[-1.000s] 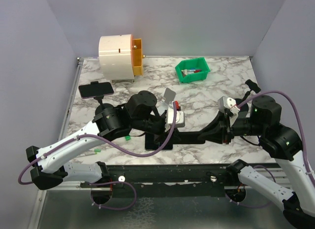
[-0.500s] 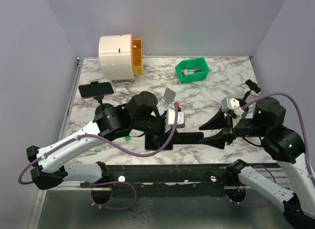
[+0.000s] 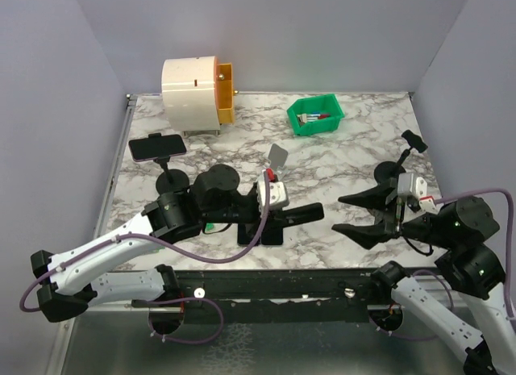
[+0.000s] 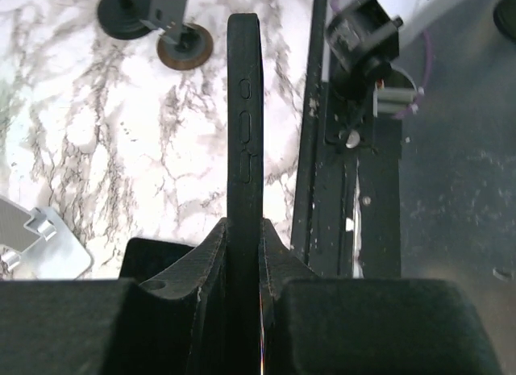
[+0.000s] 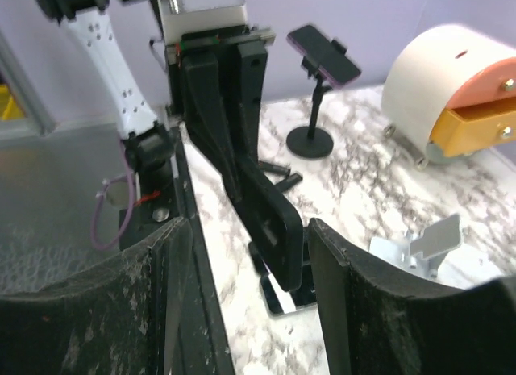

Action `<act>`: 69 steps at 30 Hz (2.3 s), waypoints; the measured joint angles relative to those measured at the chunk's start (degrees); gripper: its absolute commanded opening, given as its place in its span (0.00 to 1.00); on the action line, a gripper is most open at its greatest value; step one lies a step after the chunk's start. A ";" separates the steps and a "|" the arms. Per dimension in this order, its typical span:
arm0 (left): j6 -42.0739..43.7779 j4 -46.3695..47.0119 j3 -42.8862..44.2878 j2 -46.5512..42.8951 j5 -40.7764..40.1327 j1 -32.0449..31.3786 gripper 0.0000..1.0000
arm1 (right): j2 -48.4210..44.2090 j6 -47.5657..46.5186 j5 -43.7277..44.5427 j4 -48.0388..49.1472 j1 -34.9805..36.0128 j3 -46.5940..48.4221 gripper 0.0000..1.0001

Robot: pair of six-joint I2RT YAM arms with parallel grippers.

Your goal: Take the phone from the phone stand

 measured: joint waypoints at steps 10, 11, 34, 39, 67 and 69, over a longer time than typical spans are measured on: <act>-14.45 27.17 -18.38 -13.64 -9.51 0.00 0.00 | -4.55 15.52 5.40 25.00 0.00 -15.69 0.64; -16.15 30.03 -19.43 -14.34 -9.92 0.00 0.00 | -4.68 17.44 5.79 28.02 0.00 -17.35 0.64; -29.53 54.42 -23.12 -14.53 -9.90 0.00 0.00 | 11.34 52.39 6.01 83.06 0.00 -29.29 0.61; -29.81 55.21 -23.15 -13.73 -9.88 0.00 0.00 | 13.57 55.06 5.81 87.93 0.00 -29.27 0.58; -30.56 57.55 -23.15 -11.08 -9.90 0.00 0.00 | 25.16 65.59 4.28 102.47 1.22 -27.65 0.39; -30.38 57.55 -23.21 -10.99 -9.90 0.00 0.00 | 25.59 65.68 4.17 102.55 1.49 -27.28 0.33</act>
